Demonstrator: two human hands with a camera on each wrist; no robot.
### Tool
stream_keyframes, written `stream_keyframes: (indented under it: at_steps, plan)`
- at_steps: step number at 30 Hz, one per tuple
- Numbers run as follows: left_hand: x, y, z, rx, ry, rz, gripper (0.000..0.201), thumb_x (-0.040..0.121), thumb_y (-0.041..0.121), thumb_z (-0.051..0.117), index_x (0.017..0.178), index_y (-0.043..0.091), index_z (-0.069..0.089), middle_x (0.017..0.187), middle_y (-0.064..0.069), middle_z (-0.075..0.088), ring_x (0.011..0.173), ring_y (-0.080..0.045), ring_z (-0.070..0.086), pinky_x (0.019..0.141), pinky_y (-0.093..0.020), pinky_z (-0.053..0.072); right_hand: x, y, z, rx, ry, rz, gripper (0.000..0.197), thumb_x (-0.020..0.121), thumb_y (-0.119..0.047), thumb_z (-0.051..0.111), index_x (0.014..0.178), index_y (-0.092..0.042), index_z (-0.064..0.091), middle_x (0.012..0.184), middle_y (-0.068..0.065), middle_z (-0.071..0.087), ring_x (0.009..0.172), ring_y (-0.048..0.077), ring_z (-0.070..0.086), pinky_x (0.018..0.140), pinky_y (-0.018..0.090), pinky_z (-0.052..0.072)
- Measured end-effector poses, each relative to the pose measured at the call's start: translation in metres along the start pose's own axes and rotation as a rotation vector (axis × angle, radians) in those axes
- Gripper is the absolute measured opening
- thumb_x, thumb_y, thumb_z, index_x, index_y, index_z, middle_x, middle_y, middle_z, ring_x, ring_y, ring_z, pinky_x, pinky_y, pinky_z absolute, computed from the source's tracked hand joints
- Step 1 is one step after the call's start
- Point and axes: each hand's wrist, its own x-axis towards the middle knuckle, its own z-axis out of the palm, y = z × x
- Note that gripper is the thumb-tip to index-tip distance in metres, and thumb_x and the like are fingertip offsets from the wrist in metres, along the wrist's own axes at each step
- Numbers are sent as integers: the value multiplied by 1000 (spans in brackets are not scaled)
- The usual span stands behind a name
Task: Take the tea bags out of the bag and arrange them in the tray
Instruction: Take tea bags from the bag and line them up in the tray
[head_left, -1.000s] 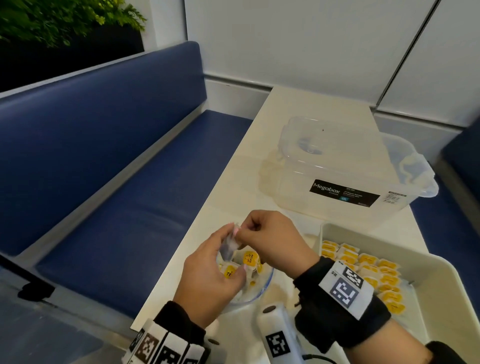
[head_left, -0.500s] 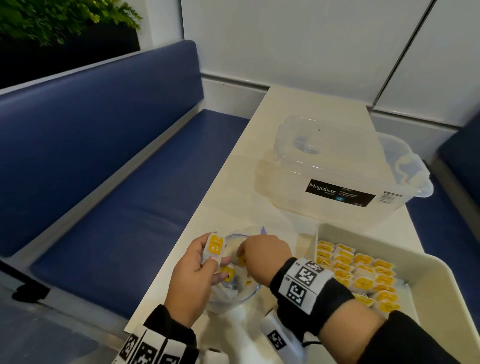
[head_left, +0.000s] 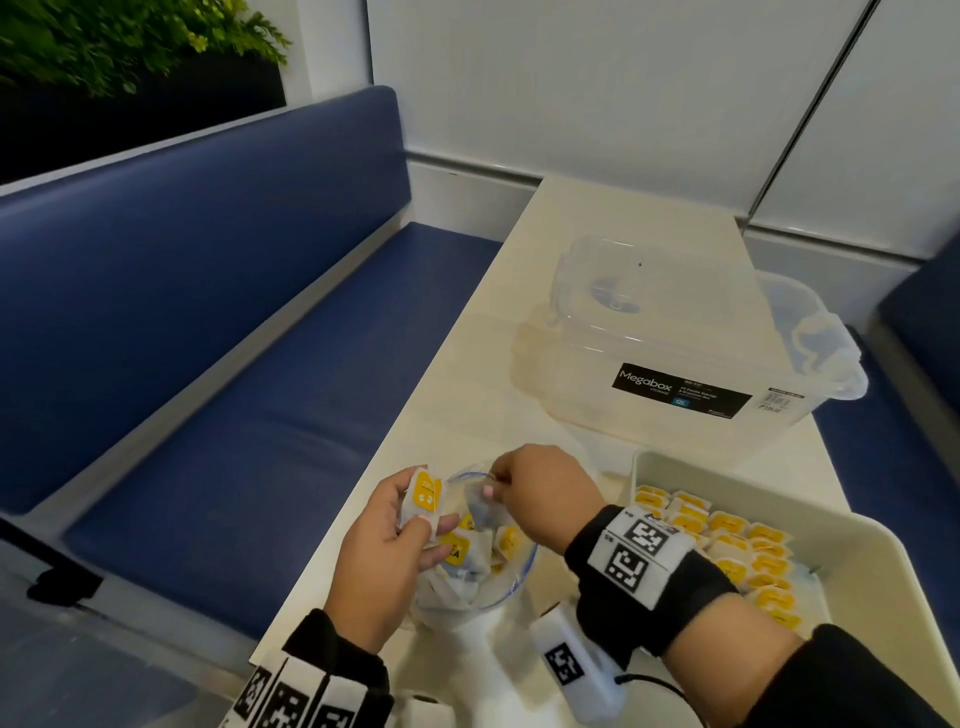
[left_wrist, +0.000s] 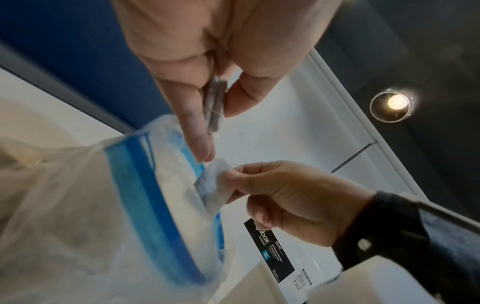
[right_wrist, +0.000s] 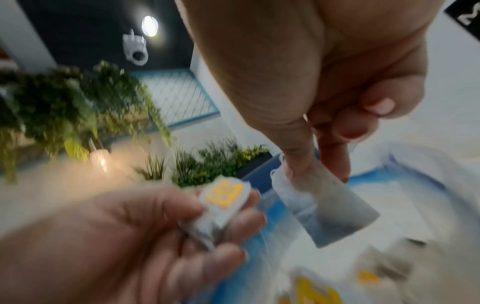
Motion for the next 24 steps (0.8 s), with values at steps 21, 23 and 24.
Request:
stream_keyframes:
  at_steps: [21, 23, 24]
  plan:
    - [6, 23, 33, -201, -146, 167, 50, 66, 21, 69, 113, 22, 55, 109, -12, 66, 95, -25, 69, 73, -34, 56, -62, 16, -44, 783, 247, -63, 21, 97, -17, 48, 98, -26, 66, 74, -11, 66, 44, 7, 51, 48, 15, 42]
    - [5, 28, 36, -209, -213, 152, 52, 65, 19, 68, 115, 23, 54, 106, -10, 67, 91, -23, 69, 71, -31, 57, -71, 26, -47, 761, 322, -123, 37, 95, -6, 47, 107, -38, 60, 87, -8, 67, 49, 7, 53, 52, 15, 44]
    - [4, 30, 39, -215, -253, 139, 53, 66, 17, 67, 117, 23, 53, 105, -9, 67, 89, -21, 69, 68, -29, 57, -76, 31, -48, 717, 370, -169, 48, 92, 0, 49, 107, -44, 58, 91, -9, 66, 52, 5, 53, 55, 16, 46]
